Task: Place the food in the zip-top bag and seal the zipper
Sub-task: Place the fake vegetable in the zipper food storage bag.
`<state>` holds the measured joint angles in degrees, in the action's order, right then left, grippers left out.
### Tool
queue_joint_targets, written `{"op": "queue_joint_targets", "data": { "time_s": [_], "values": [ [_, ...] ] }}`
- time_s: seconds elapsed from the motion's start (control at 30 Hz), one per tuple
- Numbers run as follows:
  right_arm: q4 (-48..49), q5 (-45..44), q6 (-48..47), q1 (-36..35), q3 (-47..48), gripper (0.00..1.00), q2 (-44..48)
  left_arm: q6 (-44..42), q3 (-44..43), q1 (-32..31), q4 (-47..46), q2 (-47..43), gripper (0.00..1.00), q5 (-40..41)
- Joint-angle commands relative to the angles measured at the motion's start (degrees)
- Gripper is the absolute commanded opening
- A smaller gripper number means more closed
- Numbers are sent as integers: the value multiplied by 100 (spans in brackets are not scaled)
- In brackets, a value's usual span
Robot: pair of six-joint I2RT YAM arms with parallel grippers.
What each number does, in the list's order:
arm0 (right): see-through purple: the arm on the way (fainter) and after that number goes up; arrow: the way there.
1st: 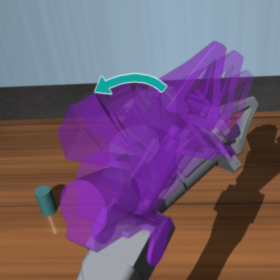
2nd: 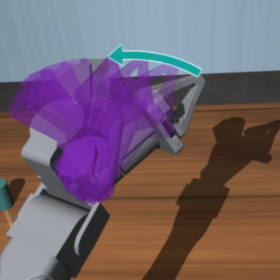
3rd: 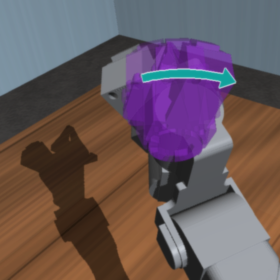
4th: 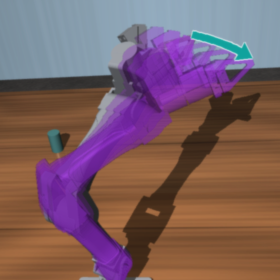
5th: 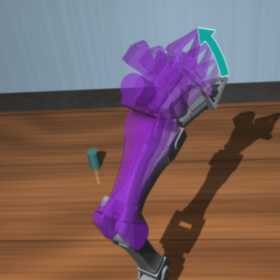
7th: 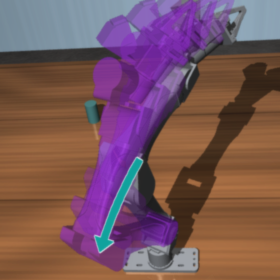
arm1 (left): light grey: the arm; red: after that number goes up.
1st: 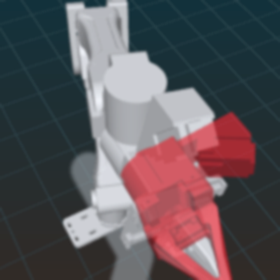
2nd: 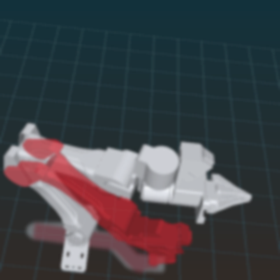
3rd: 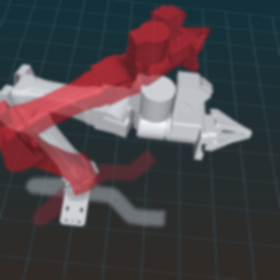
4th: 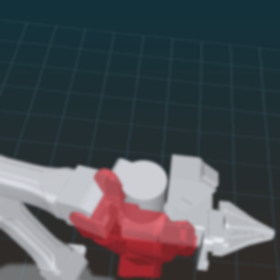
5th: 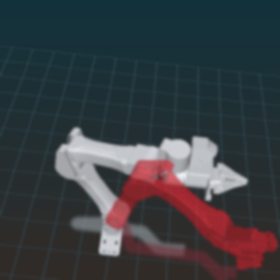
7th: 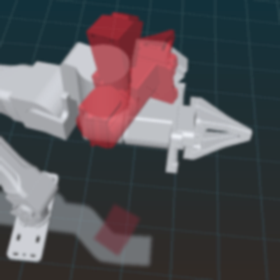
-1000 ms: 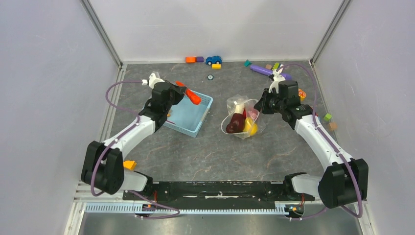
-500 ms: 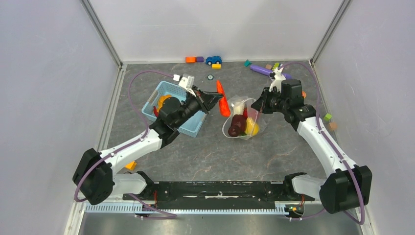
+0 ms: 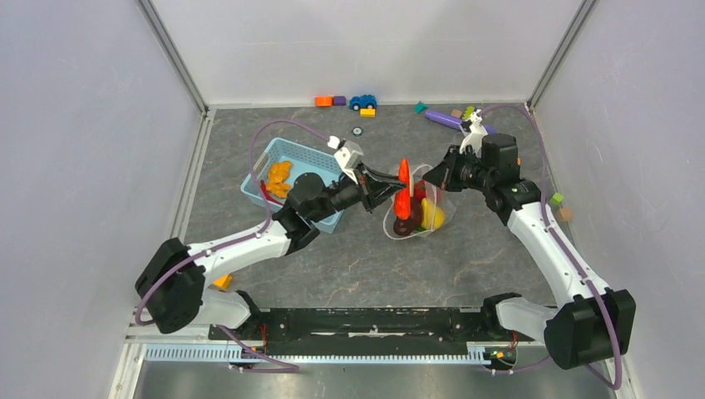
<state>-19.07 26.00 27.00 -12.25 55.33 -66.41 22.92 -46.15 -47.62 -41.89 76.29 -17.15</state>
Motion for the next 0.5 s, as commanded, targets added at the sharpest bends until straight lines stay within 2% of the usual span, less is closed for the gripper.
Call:
{"op": "queue_joint_targets", "data": {
  "time_s": [0.0,0.13,0.27,0.37,0.47],
  "values": [
    [334,168,119,21,114,2,208,-315,-334,-98,-188,335,2,8],
    [518,199,276,21,18,2,199,76,-383,-197,-459,702,2,405],
    [1438,14,856,7,-373,1,465,623,-578,-234,-390,1109,2,845],
    [1755,-210,1012,-18,-486,1,699,947,-486,-311,-464,1207,2,1664],
    [1847,-435,1103,-46,-589,1,894,873,-601,-379,-153,1281,2,2259]
  ]
}}
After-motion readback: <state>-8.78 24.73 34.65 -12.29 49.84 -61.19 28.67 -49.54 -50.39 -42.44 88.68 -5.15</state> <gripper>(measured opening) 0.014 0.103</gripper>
